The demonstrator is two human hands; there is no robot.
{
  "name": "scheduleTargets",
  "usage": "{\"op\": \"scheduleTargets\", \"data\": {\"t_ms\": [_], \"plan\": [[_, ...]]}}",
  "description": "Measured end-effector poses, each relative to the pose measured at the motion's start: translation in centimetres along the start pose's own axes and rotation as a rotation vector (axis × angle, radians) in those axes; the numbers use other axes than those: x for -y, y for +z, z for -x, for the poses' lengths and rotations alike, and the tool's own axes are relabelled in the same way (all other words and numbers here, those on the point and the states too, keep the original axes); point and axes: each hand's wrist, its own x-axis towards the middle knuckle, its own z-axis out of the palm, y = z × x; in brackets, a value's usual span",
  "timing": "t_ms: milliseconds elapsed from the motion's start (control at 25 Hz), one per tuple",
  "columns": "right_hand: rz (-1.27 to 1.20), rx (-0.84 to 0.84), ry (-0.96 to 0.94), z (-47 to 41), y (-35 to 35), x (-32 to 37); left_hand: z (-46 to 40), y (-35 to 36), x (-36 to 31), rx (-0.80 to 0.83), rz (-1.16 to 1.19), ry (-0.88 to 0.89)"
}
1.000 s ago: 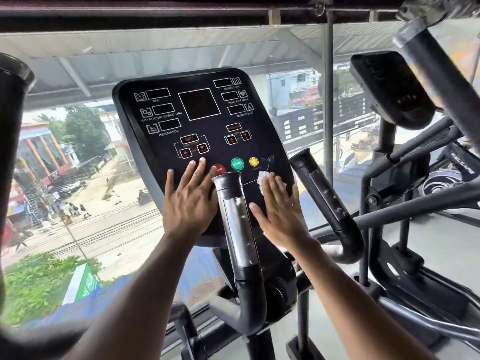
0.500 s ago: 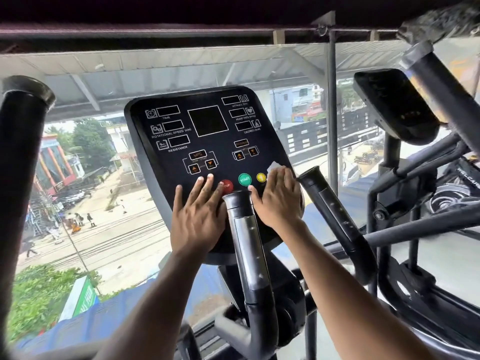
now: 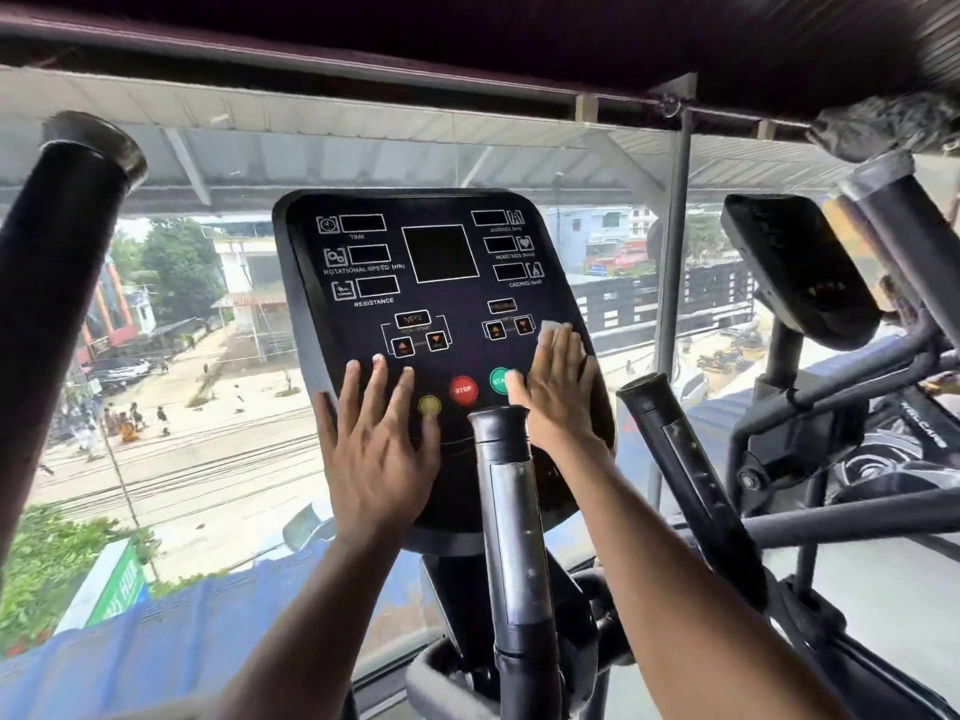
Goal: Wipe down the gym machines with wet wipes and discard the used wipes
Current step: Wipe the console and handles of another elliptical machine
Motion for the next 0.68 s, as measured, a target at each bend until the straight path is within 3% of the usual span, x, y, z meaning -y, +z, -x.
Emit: {"op": "scheduleTargets", "data": {"t_ms": [160,360,560,680], "plan": [[-0.105,0.015,-0.057,-5.6,-1.3,2.7,0.1,0.2,0.2,-0.008,0.018,-0.011],[-0.098,-0.047,-0.419,-2.1,0.2,0.8,0.0,0.5,0.4,-0.034,0.05,-0.014],[-0.162,-0.11,-0.131,-3.3,-0.4,0.0,0.1,0.5,0.6,-0.098,0.164,-0.074],[-0.084,-0.092,-0.269,-3.8,-0.1,3.8,0.1,0.4,0.9,-0.112,0.282,-0.185]]}}
